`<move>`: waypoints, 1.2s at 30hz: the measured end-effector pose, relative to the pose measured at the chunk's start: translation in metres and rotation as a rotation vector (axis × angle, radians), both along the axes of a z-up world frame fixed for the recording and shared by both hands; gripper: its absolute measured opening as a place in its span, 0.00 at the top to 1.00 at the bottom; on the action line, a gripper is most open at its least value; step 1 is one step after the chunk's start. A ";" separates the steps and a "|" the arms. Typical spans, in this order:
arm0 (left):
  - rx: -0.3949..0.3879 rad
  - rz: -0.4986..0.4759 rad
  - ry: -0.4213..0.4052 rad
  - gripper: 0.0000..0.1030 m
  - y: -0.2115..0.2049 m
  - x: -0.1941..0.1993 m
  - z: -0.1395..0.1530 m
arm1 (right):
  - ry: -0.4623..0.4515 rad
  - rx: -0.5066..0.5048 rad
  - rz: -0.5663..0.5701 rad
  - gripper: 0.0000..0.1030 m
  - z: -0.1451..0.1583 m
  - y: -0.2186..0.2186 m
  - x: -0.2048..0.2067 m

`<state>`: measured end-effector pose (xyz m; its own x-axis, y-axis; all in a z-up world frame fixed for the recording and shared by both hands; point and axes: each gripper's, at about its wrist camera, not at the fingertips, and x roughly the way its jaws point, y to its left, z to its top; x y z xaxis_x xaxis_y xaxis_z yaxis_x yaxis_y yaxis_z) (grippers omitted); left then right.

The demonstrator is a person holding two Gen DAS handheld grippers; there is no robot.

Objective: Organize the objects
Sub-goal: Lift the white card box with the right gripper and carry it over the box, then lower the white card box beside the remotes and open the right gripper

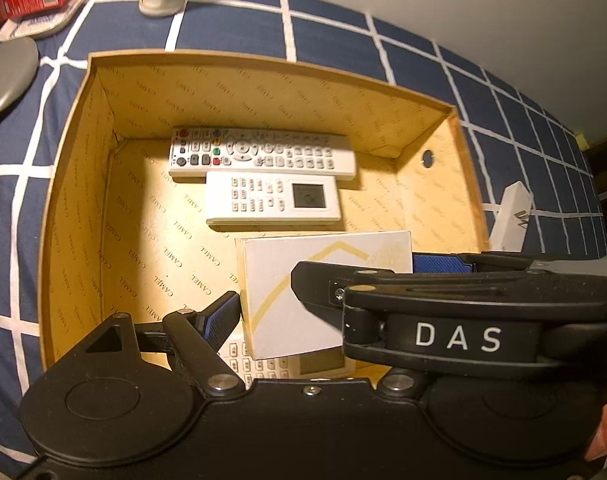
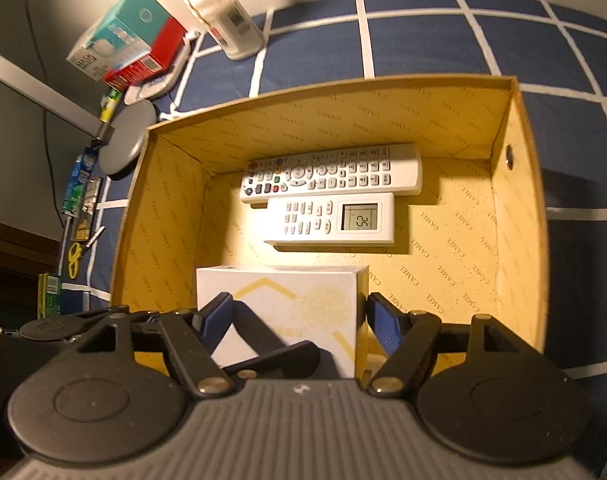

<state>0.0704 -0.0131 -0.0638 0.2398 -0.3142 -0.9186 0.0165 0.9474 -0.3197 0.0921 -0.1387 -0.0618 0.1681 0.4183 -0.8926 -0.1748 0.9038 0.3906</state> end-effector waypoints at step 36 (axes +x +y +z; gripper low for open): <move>-0.031 -0.027 0.142 0.27 0.007 0.052 -0.076 | 0.141 -0.040 -0.023 0.30 -0.073 0.004 0.048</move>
